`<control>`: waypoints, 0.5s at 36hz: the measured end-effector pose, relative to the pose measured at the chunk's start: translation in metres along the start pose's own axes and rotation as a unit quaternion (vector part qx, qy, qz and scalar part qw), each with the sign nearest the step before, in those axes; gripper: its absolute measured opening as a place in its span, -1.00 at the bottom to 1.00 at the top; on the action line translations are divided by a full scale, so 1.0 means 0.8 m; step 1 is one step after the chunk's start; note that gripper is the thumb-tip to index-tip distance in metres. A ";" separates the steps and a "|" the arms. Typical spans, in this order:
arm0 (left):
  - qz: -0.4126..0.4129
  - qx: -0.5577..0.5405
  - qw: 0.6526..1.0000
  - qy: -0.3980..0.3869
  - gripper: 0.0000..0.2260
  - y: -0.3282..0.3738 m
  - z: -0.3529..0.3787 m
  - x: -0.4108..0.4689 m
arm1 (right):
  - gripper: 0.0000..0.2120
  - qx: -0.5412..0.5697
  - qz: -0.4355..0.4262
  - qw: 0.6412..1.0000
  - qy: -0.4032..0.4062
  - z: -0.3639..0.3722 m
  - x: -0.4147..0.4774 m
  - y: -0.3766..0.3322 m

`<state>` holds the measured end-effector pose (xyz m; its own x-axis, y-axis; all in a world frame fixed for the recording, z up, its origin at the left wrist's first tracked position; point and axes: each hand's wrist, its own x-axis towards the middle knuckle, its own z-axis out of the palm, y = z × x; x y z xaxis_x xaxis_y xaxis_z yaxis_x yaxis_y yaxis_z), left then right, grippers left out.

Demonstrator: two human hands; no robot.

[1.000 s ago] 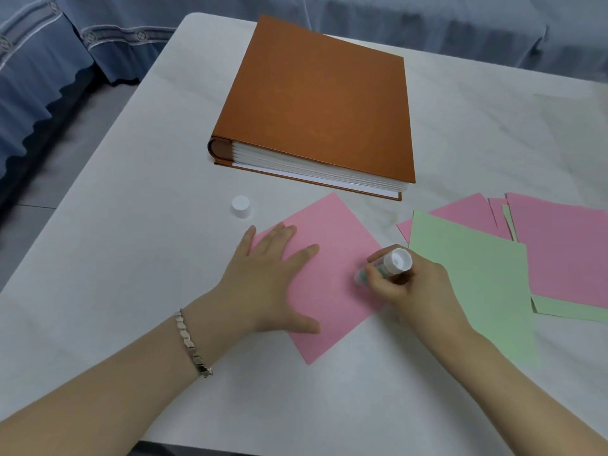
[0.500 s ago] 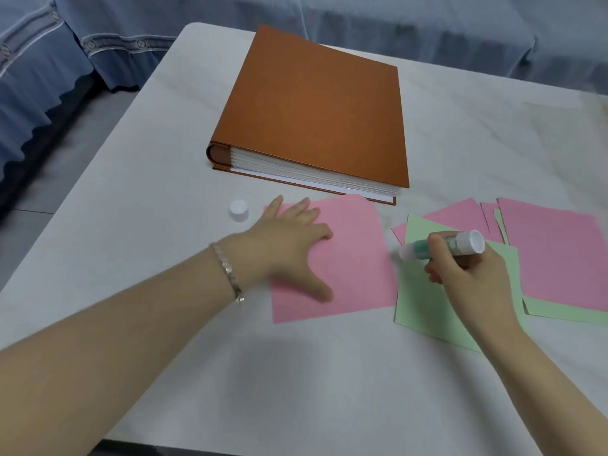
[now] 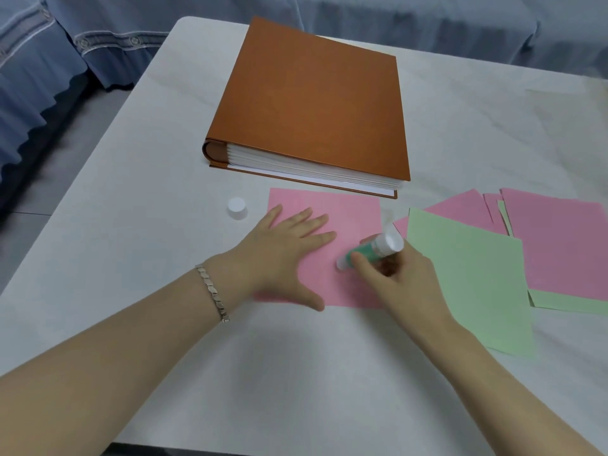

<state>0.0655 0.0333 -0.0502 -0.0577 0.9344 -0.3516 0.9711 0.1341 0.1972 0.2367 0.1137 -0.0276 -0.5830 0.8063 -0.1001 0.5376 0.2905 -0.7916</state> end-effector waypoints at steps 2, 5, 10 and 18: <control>-0.005 -0.003 1.000 0.006 -0.05 0.000 0.002 -0.001 | -0.83 -0.020 -0.027 0.999 -0.001 0.010 0.002 -0.005; -0.007 -0.020 1.000 0.014 -0.05 0.000 0.005 -0.001 | -0.85 -0.067 -0.064 0.996 -0.013 0.021 0.003 -0.011; -0.009 -0.031 0.999 0.017 -0.06 -0.003 0.005 0.000 | -0.88 -0.095 -0.080 0.992 -0.003 0.026 0.005 -0.010; -0.019 -0.022 1.000 0.007 -0.07 -0.003 0.005 0.002 | -0.85 -0.082 -0.050 0.995 0.032 0.005 0.010 0.011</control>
<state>0.0639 0.0332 -0.0548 -0.0978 0.9332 -0.3458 0.9573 0.1832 0.2236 0.2340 0.1206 -0.0378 -0.6014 0.7988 0.0160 0.5744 0.4462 -0.6863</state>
